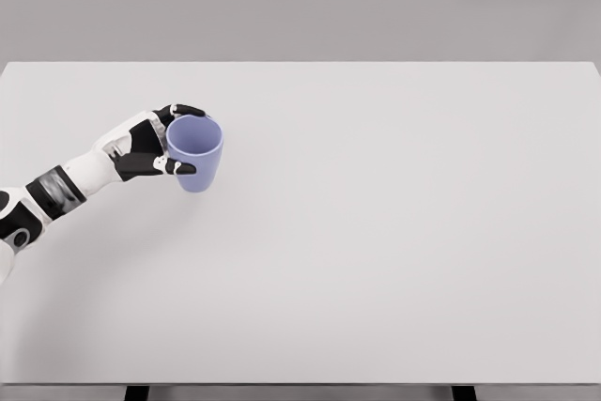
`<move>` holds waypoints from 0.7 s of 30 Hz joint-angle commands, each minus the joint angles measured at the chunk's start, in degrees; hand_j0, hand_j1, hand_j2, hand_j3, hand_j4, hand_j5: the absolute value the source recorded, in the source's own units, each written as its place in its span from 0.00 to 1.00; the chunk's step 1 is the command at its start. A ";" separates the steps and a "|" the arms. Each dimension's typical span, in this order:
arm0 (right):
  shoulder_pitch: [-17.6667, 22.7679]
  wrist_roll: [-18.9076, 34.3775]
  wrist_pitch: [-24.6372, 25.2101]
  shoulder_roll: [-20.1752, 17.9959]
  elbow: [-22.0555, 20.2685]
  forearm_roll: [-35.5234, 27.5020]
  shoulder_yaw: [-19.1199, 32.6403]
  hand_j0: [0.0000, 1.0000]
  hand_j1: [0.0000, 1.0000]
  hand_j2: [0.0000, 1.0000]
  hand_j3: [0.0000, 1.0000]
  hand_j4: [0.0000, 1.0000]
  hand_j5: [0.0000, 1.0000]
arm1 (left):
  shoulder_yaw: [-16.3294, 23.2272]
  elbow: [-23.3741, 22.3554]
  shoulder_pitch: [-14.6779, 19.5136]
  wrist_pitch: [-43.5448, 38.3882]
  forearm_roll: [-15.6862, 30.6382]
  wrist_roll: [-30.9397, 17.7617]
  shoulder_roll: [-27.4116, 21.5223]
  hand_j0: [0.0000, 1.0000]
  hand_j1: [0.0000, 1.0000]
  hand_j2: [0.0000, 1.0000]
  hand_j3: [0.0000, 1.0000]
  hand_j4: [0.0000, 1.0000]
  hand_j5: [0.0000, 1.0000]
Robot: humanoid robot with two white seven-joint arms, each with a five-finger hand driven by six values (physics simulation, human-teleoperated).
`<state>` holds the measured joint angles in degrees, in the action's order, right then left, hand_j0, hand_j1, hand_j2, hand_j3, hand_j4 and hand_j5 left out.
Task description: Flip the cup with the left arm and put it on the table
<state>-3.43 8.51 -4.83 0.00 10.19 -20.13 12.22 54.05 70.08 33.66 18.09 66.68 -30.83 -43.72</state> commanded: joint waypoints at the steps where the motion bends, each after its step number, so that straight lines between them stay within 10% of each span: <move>1: 0.00 0.01 0.00 0.00 0.00 0.00 0.00 1.00 1.00 1.00 1.00 1.00 1.00 | -0.08 -0.03 0.00 0.01 0.29 -0.02 -0.05 0.77 0.77 0.77 0.77 0.77 0.77; 21: 0.00 0.01 0.00 0.00 0.00 0.00 0.00 1.00 1.00 1.00 1.00 1.00 1.00 | 0.00 0.06 -0.26 0.01 0.29 -0.11 -0.49 1.00 1.00 1.00 1.00 1.00 1.00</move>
<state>-3.43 8.51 -4.83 0.00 10.19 -20.13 12.22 54.12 70.07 33.40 18.10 66.70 -30.90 -44.11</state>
